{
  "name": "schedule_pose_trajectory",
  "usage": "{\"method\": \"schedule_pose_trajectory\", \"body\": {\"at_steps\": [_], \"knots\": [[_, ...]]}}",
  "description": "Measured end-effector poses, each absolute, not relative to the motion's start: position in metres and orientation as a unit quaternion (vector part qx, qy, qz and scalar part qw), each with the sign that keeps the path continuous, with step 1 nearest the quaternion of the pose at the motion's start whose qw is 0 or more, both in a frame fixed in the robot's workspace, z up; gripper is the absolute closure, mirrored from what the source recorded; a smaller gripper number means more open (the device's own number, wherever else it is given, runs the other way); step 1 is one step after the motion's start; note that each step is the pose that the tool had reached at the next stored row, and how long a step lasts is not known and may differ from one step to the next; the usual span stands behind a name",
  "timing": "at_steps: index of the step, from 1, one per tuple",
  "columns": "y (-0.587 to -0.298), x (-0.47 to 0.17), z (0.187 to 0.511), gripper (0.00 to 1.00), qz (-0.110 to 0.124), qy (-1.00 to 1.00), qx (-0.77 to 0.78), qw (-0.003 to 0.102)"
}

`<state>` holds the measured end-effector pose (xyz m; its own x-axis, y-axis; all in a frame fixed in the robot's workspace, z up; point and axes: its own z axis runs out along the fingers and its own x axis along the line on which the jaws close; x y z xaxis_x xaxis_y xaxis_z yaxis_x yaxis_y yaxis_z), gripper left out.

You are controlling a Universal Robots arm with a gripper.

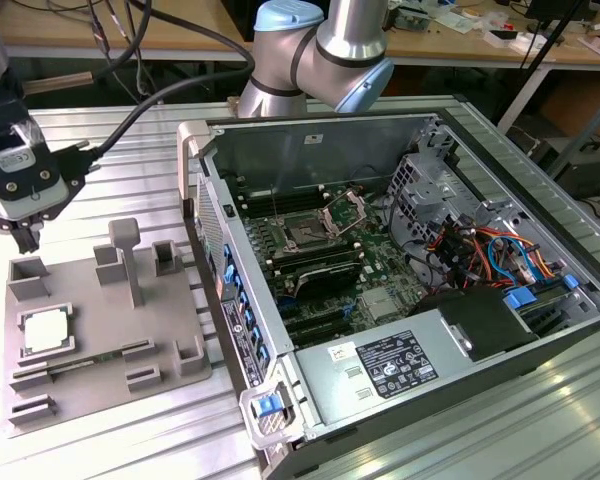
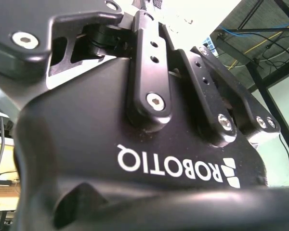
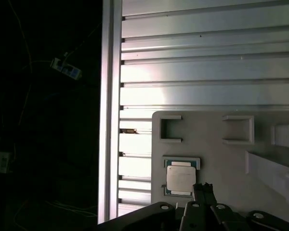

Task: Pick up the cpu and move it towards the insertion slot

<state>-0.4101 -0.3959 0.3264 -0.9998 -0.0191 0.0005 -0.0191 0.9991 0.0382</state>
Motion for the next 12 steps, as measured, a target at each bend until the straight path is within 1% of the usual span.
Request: {"method": "schedule_pose_trajectory", "body": {"at_steps": [12], "knots": [[-0.3960,-0.4101,0.3236,0.89,-0.019,-1.000,0.010,0.000]]}}
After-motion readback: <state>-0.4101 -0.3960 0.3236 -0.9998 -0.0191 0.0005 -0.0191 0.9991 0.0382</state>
